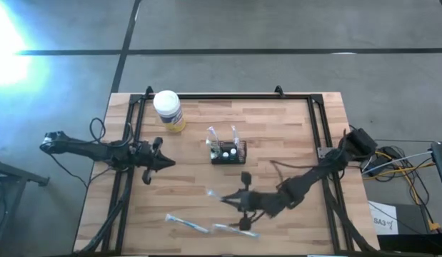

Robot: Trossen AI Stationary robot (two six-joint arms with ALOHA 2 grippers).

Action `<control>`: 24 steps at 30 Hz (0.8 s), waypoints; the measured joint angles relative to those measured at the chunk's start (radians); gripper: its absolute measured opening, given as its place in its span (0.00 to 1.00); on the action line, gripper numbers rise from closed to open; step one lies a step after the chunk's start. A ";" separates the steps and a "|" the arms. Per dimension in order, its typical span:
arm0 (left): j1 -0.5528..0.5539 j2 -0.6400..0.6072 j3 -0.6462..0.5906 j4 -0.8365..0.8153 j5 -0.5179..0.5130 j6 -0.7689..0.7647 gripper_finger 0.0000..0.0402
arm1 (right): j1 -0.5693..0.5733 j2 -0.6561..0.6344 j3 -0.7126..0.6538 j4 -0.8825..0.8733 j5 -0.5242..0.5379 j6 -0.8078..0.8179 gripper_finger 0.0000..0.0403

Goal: Pick & Place toothbrushing station
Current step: Put the top blue toothbrush into the wire organizer

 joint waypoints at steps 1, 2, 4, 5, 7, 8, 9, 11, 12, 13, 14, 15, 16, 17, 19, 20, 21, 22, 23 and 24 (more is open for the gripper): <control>-0.001 0.023 0.000 0.037 0.009 0.002 0.05 | -0.012 -0.006 -0.042 0.097 -0.020 -0.025 0.03; -0.001 0.047 0.000 0.073 0.026 0.010 0.07 | -0.023 -0.011 -0.078 0.180 -0.040 -0.045 0.03; -0.004 0.101 0.000 0.150 0.048 0.024 0.13 | -0.046 -0.014 -0.130 0.290 -0.060 -0.068 0.03; -0.007 0.127 0.000 0.191 0.051 0.027 0.16 | -0.056 -0.012 -0.143 0.328 -0.067 -0.077 0.03; -0.010 0.182 0.000 0.270 0.052 0.028 0.23 | -0.072 -0.008 -0.157 0.370 -0.068 -0.098 0.03; -0.010 0.210 0.003 0.300 0.052 0.028 0.27 | -0.079 -0.006 -0.159 0.381 -0.068 -0.110 0.03; -0.010 0.236 0.007 0.306 0.052 0.028 0.30 | -0.085 -0.003 -0.159 0.391 -0.068 -0.122 0.03; -0.012 0.292 0.034 0.312 0.052 0.029 0.38 | -0.095 0.004 -0.158 0.422 -0.067 -0.149 0.03; -0.013 0.319 0.050 0.330 0.055 0.032 0.41 | -0.098 0.008 -0.155 0.437 -0.066 -0.168 0.03; -0.015 0.349 0.064 0.337 0.063 0.036 0.43 | -0.101 0.010 -0.151 0.455 -0.067 -0.188 0.03; -0.017 0.380 0.078 0.342 0.069 0.043 0.46 | -0.106 0.015 -0.144 0.474 -0.066 -0.206 0.03; -0.020 0.411 0.096 0.348 0.075 0.054 0.47 | -0.111 0.020 -0.134 0.489 -0.066 -0.221 0.03; -0.024 0.443 0.116 0.352 0.078 0.066 0.49 | -0.117 0.023 -0.127 0.501 -0.067 -0.234 0.03; -0.029 0.475 0.132 0.355 0.082 0.084 0.49 | -0.123 0.026 -0.122 0.508 -0.067 -0.245 0.03; -0.036 0.539 0.173 0.399 0.083 0.114 0.50 | -0.137 0.038 -0.103 0.512 -0.068 -0.258 0.03; -0.039 0.571 0.189 0.427 0.083 0.129 0.50 | -0.142 0.043 -0.095 0.513 -0.068 -0.264 0.03; -0.041 0.603 0.201 0.456 0.083 0.147 0.50 | -0.147 0.045 -0.089 0.514 -0.068 -0.271 0.03; -0.042 0.634 0.211 0.492 0.085 0.163 0.50 | -0.153 0.047 -0.080 0.516 -0.070 -0.275 0.03; -0.043 0.664 0.219 0.535 0.090 0.173 0.49 | -0.159 0.048 -0.078 0.523 -0.079 -0.275 0.03; -0.043 0.691 0.225 0.580 0.095 0.178 0.49 | -0.167 0.048 -0.078 0.530 -0.099 -0.275 0.03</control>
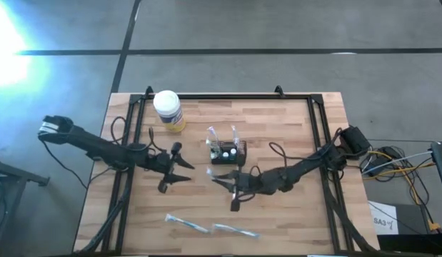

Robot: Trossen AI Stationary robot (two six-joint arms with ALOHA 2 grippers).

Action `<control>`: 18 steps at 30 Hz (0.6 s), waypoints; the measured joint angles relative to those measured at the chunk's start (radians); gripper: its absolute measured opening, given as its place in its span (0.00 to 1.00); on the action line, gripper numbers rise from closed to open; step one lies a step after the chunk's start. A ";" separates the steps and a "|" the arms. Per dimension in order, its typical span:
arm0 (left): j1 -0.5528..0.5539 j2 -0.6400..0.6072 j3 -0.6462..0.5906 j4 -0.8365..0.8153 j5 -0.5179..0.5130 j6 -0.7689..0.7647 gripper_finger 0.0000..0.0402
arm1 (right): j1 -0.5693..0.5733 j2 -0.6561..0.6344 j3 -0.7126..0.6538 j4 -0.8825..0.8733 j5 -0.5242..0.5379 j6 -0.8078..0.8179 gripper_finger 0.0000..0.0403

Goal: Pick & Place toothbrushing station
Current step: Put the top blue toothbrush into the wire organizer

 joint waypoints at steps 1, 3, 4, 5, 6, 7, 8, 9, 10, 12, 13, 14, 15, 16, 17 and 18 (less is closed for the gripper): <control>0.000 0.025 0.007 0.047 0.004 0.000 0.49 | -0.006 0.000 -0.001 0.009 -0.022 0.000 0.03; 0.000 0.074 0.024 0.123 0.006 -0.009 0.49 | -0.017 0.001 -0.008 0.029 -0.036 -0.003 0.03; 0.000 0.095 0.034 0.137 0.005 -0.015 0.49 | -0.022 0.002 -0.008 0.036 -0.041 -0.008 0.03; 0.000 0.117 0.048 0.138 0.005 -0.021 0.49 | -0.025 0.002 -0.008 0.039 -0.042 -0.014 0.03; 0.000 0.138 0.065 0.137 0.005 -0.023 0.49 | -0.029 0.002 -0.008 0.044 -0.042 -0.020 0.03; 0.000 0.158 0.080 0.132 0.005 -0.023 0.49 | -0.032 0.002 -0.008 0.047 -0.042 -0.022 0.03; 0.000 0.180 0.093 0.127 0.005 -0.023 0.49 | -0.035 0.002 -0.008 0.047 -0.042 -0.025 0.03; 0.000 0.205 0.111 0.125 0.005 -0.023 0.49 | -0.038 0.002 -0.008 0.047 -0.042 -0.025 0.03; 0.000 0.228 0.127 0.123 0.005 -0.023 0.49 | -0.039 0.002 -0.008 0.047 -0.042 -0.026 0.03; 0.000 0.273 0.156 0.118 0.005 -0.023 0.49 | -0.040 0.002 -0.008 0.047 -0.042 -0.030 0.03; 0.002 0.294 0.174 0.122 0.000 -0.023 0.49 | -0.040 0.002 -0.008 0.047 -0.042 -0.038 0.03; 0.002 0.311 0.189 0.122 -0.008 -0.021 0.49 | -0.040 0.002 -0.008 0.047 -0.042 -0.042 0.03; 0.002 0.327 0.203 0.121 -0.018 -0.019 0.49 | -0.040 0.002 -0.008 0.047 -0.042 -0.045 0.03; 0.003 0.344 0.220 0.122 -0.021 -0.018 0.49 | -0.039 0.002 -0.008 0.046 -0.042 -0.048 0.03; 0.004 0.358 0.234 0.122 -0.021 -0.018 0.49 | -0.039 0.002 -0.008 0.046 -0.042 -0.051 0.03; 0.004 0.371 0.246 0.121 -0.021 -0.018 0.49 | -0.039 0.002 -0.008 0.046 -0.042 -0.051 0.03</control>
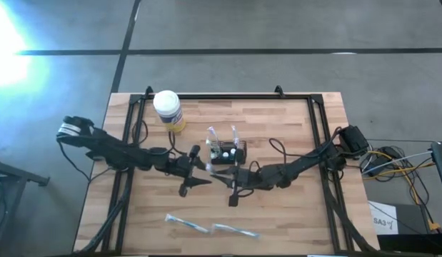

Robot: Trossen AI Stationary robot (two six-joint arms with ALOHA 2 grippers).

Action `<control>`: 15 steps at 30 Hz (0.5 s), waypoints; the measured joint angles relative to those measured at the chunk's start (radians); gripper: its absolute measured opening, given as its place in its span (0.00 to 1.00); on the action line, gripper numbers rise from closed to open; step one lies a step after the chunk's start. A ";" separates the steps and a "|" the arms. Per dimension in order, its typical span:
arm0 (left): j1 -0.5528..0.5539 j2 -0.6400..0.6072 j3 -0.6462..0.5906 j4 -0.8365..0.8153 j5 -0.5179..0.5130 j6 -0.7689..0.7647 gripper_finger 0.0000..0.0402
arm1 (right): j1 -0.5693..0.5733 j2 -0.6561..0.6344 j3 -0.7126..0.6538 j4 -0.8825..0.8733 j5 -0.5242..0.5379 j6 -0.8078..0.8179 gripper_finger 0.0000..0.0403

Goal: Pick & Place toothbrushing station
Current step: Put the top blue toothbrush into the wire organizer

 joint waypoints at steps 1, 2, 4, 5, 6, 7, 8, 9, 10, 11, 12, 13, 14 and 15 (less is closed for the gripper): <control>0.000 0.011 0.014 -0.001 0.001 0.001 0.49 | 0.000 0.000 0.000 0.000 0.000 0.000 0.03; 0.000 0.023 0.027 0.001 0.007 0.004 0.49 | 0.000 0.000 0.000 0.000 0.000 0.000 0.03; 0.000 0.039 0.044 0.000 0.017 0.016 0.49 | 0.000 0.000 -0.001 0.000 0.000 0.000 0.03; 0.000 0.049 0.054 0.001 0.019 0.023 0.49 | 0.000 0.000 -0.003 -0.001 0.000 0.000 0.03; 0.000 0.057 0.061 0.002 0.019 0.027 0.49 | 0.000 0.000 -0.003 -0.001 0.000 0.000 0.03; 0.000 0.062 0.064 0.001 0.019 0.033 0.49 | 0.001 0.000 -0.003 -0.001 0.000 0.000 0.03; 0.000 0.069 0.069 0.001 0.019 0.039 0.48 | 0.001 0.000 -0.004 -0.001 0.000 0.000 0.03; 0.000 0.075 0.074 0.001 0.019 0.047 0.47 | 0.002 0.000 -0.004 -0.001 0.000 0.000 0.03; 0.000 0.079 0.076 0.001 0.019 0.052 0.45 | 0.002 0.000 -0.005 -0.001 0.000 0.000 0.03; 0.000 0.083 0.078 0.000 0.019 0.055 0.42 | 0.002 0.000 -0.005 -0.001 0.000 0.001 0.03; 0.000 0.086 0.081 0.001 0.019 0.057 0.38 | 0.002 0.000 -0.005 -0.001 0.000 0.001 0.03; 0.000 0.089 0.084 0.002 0.019 0.061 0.33 | 0.002 0.000 -0.005 -0.001 0.000 0.001 0.03; 0.000 0.090 0.084 0.001 0.018 0.067 0.28 | 0.002 0.000 -0.005 -0.001 0.000 0.003 0.03; 0.000 0.090 0.084 0.000 0.018 0.076 0.21 | 0.002 0.000 -0.005 -0.001 -0.002 0.004 0.03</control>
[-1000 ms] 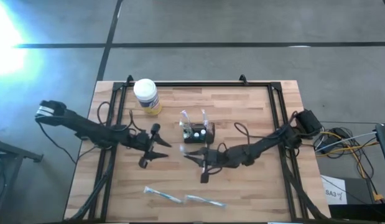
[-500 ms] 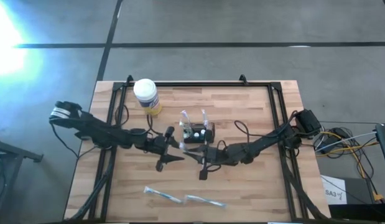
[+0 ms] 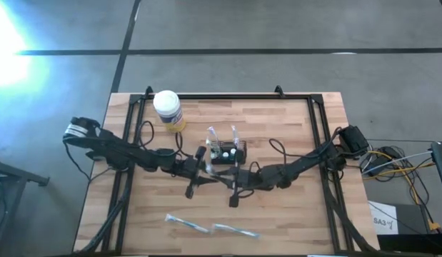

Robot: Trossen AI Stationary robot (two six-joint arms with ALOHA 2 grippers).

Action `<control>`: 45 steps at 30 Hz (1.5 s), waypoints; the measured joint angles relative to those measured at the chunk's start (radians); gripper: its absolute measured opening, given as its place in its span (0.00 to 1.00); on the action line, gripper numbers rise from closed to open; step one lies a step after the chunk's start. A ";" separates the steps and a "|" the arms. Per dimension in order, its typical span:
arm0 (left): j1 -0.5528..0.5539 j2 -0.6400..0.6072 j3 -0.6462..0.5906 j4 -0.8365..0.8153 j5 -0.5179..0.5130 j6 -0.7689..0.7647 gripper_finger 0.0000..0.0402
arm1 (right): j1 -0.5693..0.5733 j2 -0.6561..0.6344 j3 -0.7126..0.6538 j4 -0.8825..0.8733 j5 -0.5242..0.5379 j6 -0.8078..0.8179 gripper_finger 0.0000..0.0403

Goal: Pick & Place toothbrushing station
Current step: Put the top blue toothbrush into the wire organizer

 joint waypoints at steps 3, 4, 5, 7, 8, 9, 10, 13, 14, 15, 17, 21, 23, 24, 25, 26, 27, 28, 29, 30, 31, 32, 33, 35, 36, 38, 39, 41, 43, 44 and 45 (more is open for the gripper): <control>0.000 -0.002 0.000 -0.004 -0.002 0.023 0.06 | 0.001 0.000 0.000 0.002 0.000 0.004 0.03; 0.000 -0.005 0.000 -0.009 -0.001 0.025 0.06 | 0.001 0.000 0.000 0.003 -0.001 0.005 0.03; 0.000 -0.006 0.000 -0.013 -0.001 0.028 0.06 | 0.000 0.000 0.000 0.002 -0.001 0.011 0.03; 0.000 -0.010 0.000 -0.032 -0.005 0.028 0.07 | 0.000 0.000 0.000 -0.002 -0.002 0.035 0.03; 0.000 -0.011 0.000 -0.038 -0.007 0.028 0.07 | 0.000 0.000 0.001 -0.004 -0.003 0.049 0.03; 0.000 -0.011 0.000 -0.043 -0.009 0.028 0.07 | 0.001 0.000 0.003 -0.008 -0.004 0.058 0.04; 0.000 -0.012 0.000 -0.046 -0.009 0.027 0.07 | 0.003 0.000 0.007 -0.010 -0.009 0.061 0.05; -0.002 -0.014 0.002 -0.070 -0.017 0.027 0.07 | 0.005 0.000 0.023 -0.022 -0.016 0.086 0.11; -0.002 -0.013 0.001 -0.080 -0.018 0.027 0.07 | 0.005 -0.001 0.031 -0.037 -0.017 0.102 0.14; -0.001 -0.013 0.001 -0.093 -0.021 0.027 0.07 | 0.004 -0.002 0.043 -0.062 -0.017 0.117 0.16; -0.001 -0.011 0.001 -0.112 -0.029 0.027 0.07 | 0.004 -0.004 0.073 -0.129 -0.018 0.145 0.21; -0.001 -0.011 0.001 -0.123 -0.033 0.027 0.07 | 0.004 -0.005 0.157 -0.311 -0.017 0.165 0.27; -0.001 -0.011 0.001 -0.123 -0.037 0.027 0.07 | 0.005 -0.005 0.199 -0.394 -0.016 0.175 0.29; -0.001 -0.011 0.001 -0.123 -0.042 0.027 0.07 | 0.007 -0.005 0.219 -0.434 -0.013 0.187 0.30; -0.002 -0.011 0.001 -0.123 -0.045 0.028 0.07 | 0.010 -0.005 0.237 -0.469 -0.012 0.198 0.30; -0.002 -0.011 0.001 -0.124 -0.048 0.029 0.07 | 0.013 -0.005 0.254 -0.499 -0.010 0.206 0.30; -0.002 -0.011 0.001 -0.125 -0.049 0.031 0.07 | 0.017 -0.005 0.268 -0.526 -0.006 0.207 0.30; -0.002 -0.011 0.000 -0.125 -0.051 0.034 0.07 | 0.022 -0.005 0.280 -0.550 0.006 0.208 0.30; -0.002 -0.011 -0.001 -0.127 -0.052 0.035 0.07 | 0.028 -0.005 0.291 -0.576 0.021 0.210 0.29; -0.002 -0.011 -0.002 -0.129 -0.053 0.035 0.07 | 0.034 -0.005 0.300 -0.600 0.039 0.213 0.28; -0.002 -0.011 -0.002 -0.130 -0.053 0.035 0.07 | 0.039 -0.005 0.307 -0.625 0.059 0.216 0.27; -0.002 -0.011 -0.003 -0.132 -0.055 0.035 0.07 | 0.045 -0.006 0.310 -0.639 0.081 0.222 0.27; -0.002 -0.011 -0.003 -0.132 -0.058 0.035 0.07 | 0.051 -0.009 0.310 -0.649 0.104 0.230 0.26; -0.002 -0.012 -0.003 -0.129 -0.060 0.035 0.07 | 0.061 -0.015 0.304 -0.649 0.135 0.234 0.25; -0.002 -0.013 -0.003 -0.129 -0.060 0.035 0.07 | 0.064 -0.019 0.298 -0.648 0.138 0.234 0.24; -0.002 -0.014 -0.004 -0.129 -0.060 0.035 0.07 | 0.066 -0.029 0.281 -0.646 0.138 0.236 0.23; -0.002 -0.014 -0.005 -0.129 -0.062 0.035 0.07 | 0.066 -0.032 0.275 -0.645 0.138 0.237 0.23; -0.001 -0.015 -0.005 -0.128 -0.064 0.035 0.07 | 0.067 -0.037 0.265 -0.640 0.138 0.236 0.23; -0.001 -0.016 -0.005 -0.121 -0.064 0.035 0.07 | 0.067 -0.043 0.256 -0.642 0.138 0.233 0.24; -0.001 -0.017 -0.005 -0.119 -0.065 0.035 0.07 | 0.068 -0.044 0.256 -0.641 0.138 0.233 0.24; -0.001 -0.017 -0.005 -0.115 -0.068 0.036 0.07 | 0.068 -0.044 0.256 -0.641 0.138 0.230 0.24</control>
